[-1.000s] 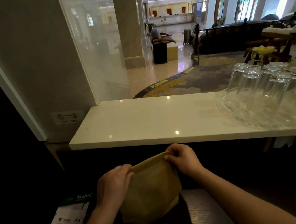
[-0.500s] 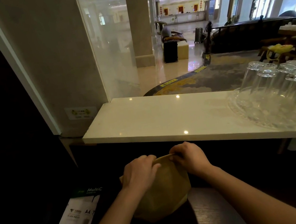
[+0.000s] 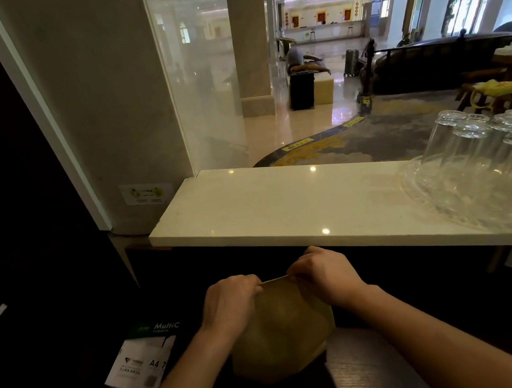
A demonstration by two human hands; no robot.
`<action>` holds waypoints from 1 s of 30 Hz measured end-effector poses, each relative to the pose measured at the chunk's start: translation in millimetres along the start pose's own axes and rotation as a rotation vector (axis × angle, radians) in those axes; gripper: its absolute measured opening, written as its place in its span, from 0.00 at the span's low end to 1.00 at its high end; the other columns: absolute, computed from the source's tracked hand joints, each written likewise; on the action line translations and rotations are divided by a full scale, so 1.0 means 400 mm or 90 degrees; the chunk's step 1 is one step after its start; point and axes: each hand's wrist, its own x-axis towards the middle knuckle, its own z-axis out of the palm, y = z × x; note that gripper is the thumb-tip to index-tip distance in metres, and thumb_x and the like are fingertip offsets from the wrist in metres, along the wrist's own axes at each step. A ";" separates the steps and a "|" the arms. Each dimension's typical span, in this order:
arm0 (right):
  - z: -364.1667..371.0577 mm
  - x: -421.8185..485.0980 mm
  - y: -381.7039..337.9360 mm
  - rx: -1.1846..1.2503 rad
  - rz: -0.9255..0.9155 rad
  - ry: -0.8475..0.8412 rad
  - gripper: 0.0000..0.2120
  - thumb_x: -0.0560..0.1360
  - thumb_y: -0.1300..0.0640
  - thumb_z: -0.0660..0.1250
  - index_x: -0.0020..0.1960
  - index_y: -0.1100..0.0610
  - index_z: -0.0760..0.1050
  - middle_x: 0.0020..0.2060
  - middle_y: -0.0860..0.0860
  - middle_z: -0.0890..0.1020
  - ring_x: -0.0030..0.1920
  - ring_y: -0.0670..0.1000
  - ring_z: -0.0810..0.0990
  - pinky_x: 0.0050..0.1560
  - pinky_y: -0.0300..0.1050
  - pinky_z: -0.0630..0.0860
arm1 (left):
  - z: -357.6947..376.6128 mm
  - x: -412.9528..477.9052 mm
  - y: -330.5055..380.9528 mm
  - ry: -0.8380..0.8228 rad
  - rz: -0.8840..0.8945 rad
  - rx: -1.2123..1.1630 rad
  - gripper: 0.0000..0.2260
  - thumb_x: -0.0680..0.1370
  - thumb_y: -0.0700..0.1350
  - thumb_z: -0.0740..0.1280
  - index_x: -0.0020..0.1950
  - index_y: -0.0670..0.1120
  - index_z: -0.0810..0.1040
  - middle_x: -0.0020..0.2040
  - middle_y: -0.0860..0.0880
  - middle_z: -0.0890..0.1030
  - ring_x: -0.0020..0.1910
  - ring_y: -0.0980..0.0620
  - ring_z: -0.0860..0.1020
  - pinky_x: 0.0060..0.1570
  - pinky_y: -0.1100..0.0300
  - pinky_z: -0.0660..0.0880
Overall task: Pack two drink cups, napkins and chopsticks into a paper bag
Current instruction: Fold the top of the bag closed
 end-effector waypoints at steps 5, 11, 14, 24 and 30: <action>0.004 0.013 -0.011 0.013 0.021 -0.047 0.10 0.77 0.51 0.63 0.52 0.48 0.82 0.48 0.43 0.85 0.53 0.48 0.78 0.44 0.45 0.77 | -0.013 -0.057 -0.107 0.021 -0.058 -0.031 0.09 0.80 0.54 0.62 0.49 0.54 0.81 0.45 0.55 0.82 0.46 0.53 0.79 0.44 0.56 0.75; 0.022 0.081 -0.129 0.020 -0.108 -0.044 0.13 0.76 0.44 0.62 0.53 0.47 0.81 0.45 0.46 0.82 0.46 0.51 0.77 0.41 0.49 0.77 | -0.007 -0.069 -0.097 0.058 -0.024 -0.057 0.06 0.80 0.49 0.62 0.47 0.50 0.78 0.43 0.52 0.79 0.43 0.50 0.77 0.39 0.55 0.72; 0.045 0.105 -0.175 -0.001 -0.170 -0.071 0.10 0.78 0.48 0.62 0.49 0.48 0.82 0.41 0.46 0.81 0.42 0.50 0.75 0.38 0.48 0.75 | 0.000 -0.073 -0.096 0.072 -0.001 -0.046 0.07 0.79 0.48 0.63 0.43 0.50 0.77 0.40 0.51 0.79 0.41 0.49 0.77 0.34 0.56 0.69; -0.063 0.032 0.082 0.042 0.024 -0.117 0.10 0.77 0.49 0.66 0.49 0.51 0.84 0.46 0.47 0.85 0.47 0.50 0.83 0.45 0.44 0.77 | 0.011 -0.077 -0.118 0.125 0.026 -0.050 0.03 0.74 0.43 0.72 0.42 0.49 0.79 0.36 0.52 0.80 0.37 0.50 0.79 0.31 0.56 0.75; -0.060 0.016 0.043 0.046 0.034 -0.115 0.10 0.76 0.49 0.66 0.54 0.52 0.79 0.49 0.47 0.81 0.51 0.50 0.79 0.48 0.45 0.75 | -0.004 -0.067 -0.116 0.072 -0.003 -0.080 0.03 0.78 0.49 0.65 0.50 0.52 0.78 0.45 0.54 0.80 0.45 0.52 0.78 0.41 0.55 0.75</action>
